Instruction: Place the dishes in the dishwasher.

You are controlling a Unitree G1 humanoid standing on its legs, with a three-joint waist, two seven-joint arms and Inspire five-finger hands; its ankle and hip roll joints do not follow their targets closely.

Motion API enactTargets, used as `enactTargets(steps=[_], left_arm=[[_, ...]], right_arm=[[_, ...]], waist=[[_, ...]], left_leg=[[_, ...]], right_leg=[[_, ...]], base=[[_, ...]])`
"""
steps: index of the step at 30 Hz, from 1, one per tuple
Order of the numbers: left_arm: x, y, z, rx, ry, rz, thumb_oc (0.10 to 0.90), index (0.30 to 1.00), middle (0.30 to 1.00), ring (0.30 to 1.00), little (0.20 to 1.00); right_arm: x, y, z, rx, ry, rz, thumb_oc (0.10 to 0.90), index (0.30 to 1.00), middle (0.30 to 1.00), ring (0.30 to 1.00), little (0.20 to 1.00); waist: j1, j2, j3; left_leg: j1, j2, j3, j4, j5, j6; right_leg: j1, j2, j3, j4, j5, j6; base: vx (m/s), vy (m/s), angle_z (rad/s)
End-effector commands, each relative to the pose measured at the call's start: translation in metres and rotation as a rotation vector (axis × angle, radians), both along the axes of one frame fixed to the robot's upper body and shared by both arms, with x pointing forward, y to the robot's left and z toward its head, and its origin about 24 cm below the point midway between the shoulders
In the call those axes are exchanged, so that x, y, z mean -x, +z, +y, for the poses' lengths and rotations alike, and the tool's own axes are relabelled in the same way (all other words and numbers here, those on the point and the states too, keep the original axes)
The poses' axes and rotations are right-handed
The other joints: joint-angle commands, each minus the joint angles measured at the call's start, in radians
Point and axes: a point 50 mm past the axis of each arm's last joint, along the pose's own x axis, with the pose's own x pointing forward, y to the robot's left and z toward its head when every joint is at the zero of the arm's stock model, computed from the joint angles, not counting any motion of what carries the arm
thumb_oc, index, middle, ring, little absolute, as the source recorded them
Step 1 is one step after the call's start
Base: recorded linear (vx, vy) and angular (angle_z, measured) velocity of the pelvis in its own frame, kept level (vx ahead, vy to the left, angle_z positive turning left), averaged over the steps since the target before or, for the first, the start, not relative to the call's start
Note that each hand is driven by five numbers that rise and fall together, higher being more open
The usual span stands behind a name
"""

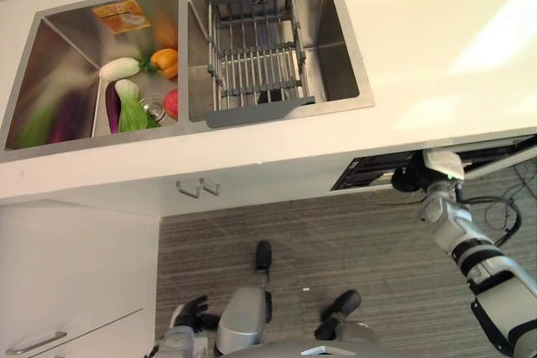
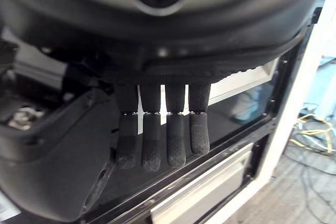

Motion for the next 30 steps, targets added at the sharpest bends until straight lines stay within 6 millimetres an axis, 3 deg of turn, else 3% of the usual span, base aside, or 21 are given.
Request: enactTargets(steps=[1, 2, 3, 4, 5, 8, 9, 11, 12, 13, 14, 15, 16, 17, 18, 19, 20, 22, 23, 27, 30], left_arm=[[-0.015, 0.006, 0.009, 0.019, 0.012, -0.073, 0.800, 0.900, 0.900, 0.900, 0.900], [-0.017, 0.007, 0.008, 0.024, 0.007, -0.087, 0.800, 0.900, 0.900, 0.900, 0.900], [-0.017, 0.007, 0.008, 0.024, 0.007, -0.087, 0.800, 0.900, 0.900, 0.900, 0.900], [-0.019, 0.008, 0.007, 0.037, -0.009, -0.103, 0.800, 0.900, 0.900, 0.900, 0.900], [-0.020, 0.009, 0.007, 0.038, -0.030, -0.104, 0.800, 0.900, 0.900, 0.900, 0.900], [-0.018, 0.009, 0.011, -0.032, -0.132, -0.070, 0.800, 0.900, 0.900, 0.900, 0.900], [-0.021, 0.011, 0.010, -0.084, -0.193, -0.078, 0.800, 0.900, 0.900, 0.900, 0.900], [-0.021, 0.011, 0.010, -0.084, -0.194, -0.077, 0.800, 0.900, 0.900, 0.900, 0.900], [-0.018, 0.010, 0.011, -0.087, -0.190, -0.062, 0.800, 0.900, 0.900, 0.900, 0.900], [-0.018, 0.010, 0.012, -0.088, -0.191, -0.062, 0.800, 0.900, 0.900, 0.900, 0.900], [-0.017, 0.010, 0.014, -0.072, -0.182, -0.055, 0.800, 0.900, 0.900, 0.900, 0.900], [-0.017, 0.010, 0.014, -0.072, -0.182, -0.055, 0.800, 0.900, 0.900, 0.900, 0.900], [-0.014, 0.008, 0.016, -0.024, -0.143, -0.046, 0.800, 0.900, 0.900, 0.900, 0.900], [-0.014, 0.008, 0.016, -0.024, -0.143, -0.046, 0.800, 0.900, 0.900, 0.900, 0.900], [-0.009, 0.005, 0.016, 0.010, -0.099, -0.028, 0.800, 0.900, 0.900, 0.900, 0.900], [-0.009, 0.005, 0.016, 0.010, -0.099, -0.028, 0.800, 0.900, 0.900, 0.900, 0.900], [-0.010, 0.004, 0.018, 0.009, -0.106, -0.008, 0.800, 0.900, 0.900, 0.900, 0.900], [-0.007, 0.003, 0.017, 0.009, -0.119, 0.009, 0.800, 0.900, 0.900, 0.900, 0.900], [0.002, 0.000, 0.017, 0.000, -0.164, 0.063, 0.800, 0.900, 0.900, 0.900, 0.900], [0.024, -0.009, 0.006, 0.021, -0.236, 0.164, 0.800, 0.900, 0.900, 0.900, 0.900], [0.026, -0.012, -0.005, 0.040, -0.288, 0.177, 0.800, 0.900, 0.900, 0.900, 0.900]], right_arm=[[-0.029, 0.033, 0.061, -0.004, 0.298, -0.163, 0.400, 0.300, 0.300, 0.300, 0.300], [-0.019, 0.013, 0.060, -0.029, 0.282, -0.100, 0.441, 0.361, 0.361, 0.361, 0.361], [-0.019, 0.013, 0.060, -0.029, 0.282, -0.100, 0.441, 0.361, 0.361, 0.361, 0.361], [-0.007, -0.007, 0.058, -0.067, 0.260, -0.035, 0.596, 0.594, 0.594, 0.594, 0.594], [0.008, -0.028, 0.056, -0.111, 0.229, 0.035, 0.800, 0.900, 0.900, 0.900, 0.900], [0.071, -0.097, 0.048, -0.270, 0.072, 0.275, 0.800, 0.900, 0.900, 0.900, 0.900], [0.120, -0.136, 0.041, -0.356, -0.088, 0.430, 0.800, 0.900, 0.900, 0.900, 0.900], [0.120, -0.136, 0.041, -0.357, -0.088, 0.430, 0.800, 0.900, 0.900, 0.900, 0.900], [0.181, -0.170, 0.036, -0.462, -0.317, 0.601, 0.800, 0.900, 0.900, 0.900, 0.900], [0.182, -0.171, 0.036, -0.463, -0.318, 0.601, 0.800, 0.900, 0.900, 0.900, 0.900], [0.209, -0.181, 0.033, -0.524, -0.438, 0.667, 0.800, 0.900, 0.900, 0.900, 0.900], [0.209, -0.181, 0.033, -0.525, -0.438, 0.667, 0.800, 0.900, 0.900, 0.900, 0.900], [0.229, -0.187, 0.032, -0.619, -0.580, 0.691, 0.800, 0.900, 0.900, 0.900, 0.900], [0.229, -0.187, 0.032, -0.619, -0.580, 0.691, 0.800, 0.900, 0.900, 0.900, 0.900], [0.237, -0.189, 0.031, -0.665, -0.654, 0.701, 0.800, 0.900, 0.900, 0.900, 0.900], [0.237, -0.189, 0.031, -0.665, -0.654, 0.701, 0.800, 0.900, 0.900, 0.900, 0.900], [0.240, -0.191, 0.035, -0.755, -0.730, 0.671, 0.800, 0.900, 0.900, 0.900, 0.900], [0.242, -0.193, 0.038, -0.782, -0.754, 0.672, 0.800, 0.900, 0.900, 0.900, 0.900], [0.245, -0.194, 0.041, -0.840, -0.790, 0.663, 0.800, 0.900, 0.900, 0.900, 0.900], [0.252, -0.197, 0.046, -0.895, -0.835, 0.693, 0.800, 0.900, 0.900, 0.900, 0.900], [0.252, -0.198, 0.048, -0.915, -0.836, 0.700, 0.800, 0.900, 0.900, 0.900, 0.900]], waist=[[0.058, -0.071, -0.082], [0.054, -0.080, -0.086], [0.054, -0.080, -0.086], [0.048, -0.088, -0.090], [0.044, -0.096, -0.094], [0.018, -0.117, -0.110], [0.011, -0.125, -0.121], [0.011, -0.125, -0.121], [-0.007, -0.126, -0.133], [-0.007, -0.127, -0.133], [-0.039, -0.116, -0.133], [-0.037, -0.117, -0.133], [-0.075, -0.104, -0.139], [-0.075, -0.104, -0.139], [-0.101, -0.092, -0.145], [-0.101, -0.092, -0.145], [-0.134, -0.089, -0.143], [-0.139, -0.091, -0.149], [-0.145, -0.097, -0.172], [-0.144, -0.086, -0.211], [-0.149, -0.079, -0.218]], left_leg=[[0.053, 0.007, 0.054, 0.005, -0.112, -0.039], [0.059, 0.006, 0.058, 0.004, -0.118, -0.037], [0.059, 0.006, 0.058, 0.004, -0.118, -0.037], [0.067, 0.005, 0.062, 0.004, -0.124, -0.034], [0.075, 0.003, 0.062, 0.003, -0.130, -0.030], [0.113, -0.007, 0.060, 0.003, -0.155, -0.015], [0.140, -0.018, 0.046, 0.003, -0.171, -0.003], [0.140, -0.018, 0.046, 0.003, -0.171, -0.003], [0.177, -0.039, 0.025, 0.003, -0.192, 0.021], [0.178, -0.041, 0.025, 0.003, -0.193, 0.022], [0.198, -0.050, 0.002, 0.003, -0.199, 0.034], [0.199, -0.052, 0.003, 0.003, -0.200, 0.035], [0.197, -0.052, -0.016, 0.003, -0.186, 0.037], [0.197, -0.052, -0.016, 0.003, -0.186, 0.037], [0.199, -0.048, -0.038, 0.003, -0.183, 0.028], [0.199, -0.048, -0.038, 0.003, -0.183, 0.028], [0.213, -0.054, -0.070, 0.003, -0.178, 0.020], [0.213, -0.057, -0.079, 0.003, -0.177, 0.019], [0.212, -0.058, -0.082, 0.003, -0.184, 0.015], [0.224, -0.044, -0.055, 0.003, -0.187, 0.000], [0.229, -0.036, -0.047, 0.003, -0.183, -0.007]], right_leg=[[0.010, -0.064, 0.080, 0.053, -0.036, 0.047], [0.011, -0.066, 0.082, 0.059, -0.037, 0.048], [0.011, -0.066, 0.082, 0.059, -0.037, 0.048], [0.012, -0.068, 0.082, 0.070, -0.039, 0.050], [0.014, -0.071, 0.085, 0.084, -0.041, 0.050], [0.021, -0.086, 0.095, 0.150, -0.062, 0.053], [0.031, -0.100, 0.093, 0.204, -0.077, 0.056], [0.031, -0.101, 0.093, 0.205, -0.077, 0.056], [0.023, -0.134, 0.117, 0.318, -0.070, 0.071], [0.022, -0.139, 0.118, 0.324, -0.072, 0.073], [-0.005, -0.149, 0.186, 0.424, -0.060, 0.074], [-0.008, -0.153, 0.189, 0.429, -0.062, 0.076], [-0.052, -0.105, 0.303, 0.401, -0.080, 0.044], [-0.052, -0.105, 0.303, 0.401, -0.080, 0.044], [-0.084, -0.055, 0.422, 0.297, -0.097, 0.029], [-0.084, -0.055, 0.422, 0.297, -0.097, 0.029], [-0.102, -0.016, 0.530, 0.230, -0.093, 0.040], [-0.102, -0.015, 0.533, 0.227, -0.080, 0.040], [-0.047, -0.013, 0.497, 0.150, -0.076, 0.038], [0.021, 0.001, 0.478, 0.058, -0.063, 0.038], [0.034, 0.013, 0.488, 0.041, -0.066, 0.031]], base=[[0.05, 0.014, 0.03], [0.04, 0.016, 0.03], [0.03, 0.031, 0.10], [0.03, 0.038, 0.03], [0.05, 0.061, 0.04], [0.09, 0.111, 0.04], [0.10, 0.124, 0.08], [0.10, 0.117, 0.12], [0.13, 0.154, 0.10], [0.20, 0.265, 0.26], [0.07, 0.119, 0.29], [0.04, 0.158, 0.47], [-0.03, 0.047, 0.26], [0.03, 0.017, 0.52], [0.05, -0.027, 0.38], [0.10, -0.041, 0.62], [0.05, -0.013, 0.30], [0.06, -0.061, 0.57], [0.06, -0.089, 0.55], [0.07, -0.095, 0.44], [0.01, -0.039, -0.19]])
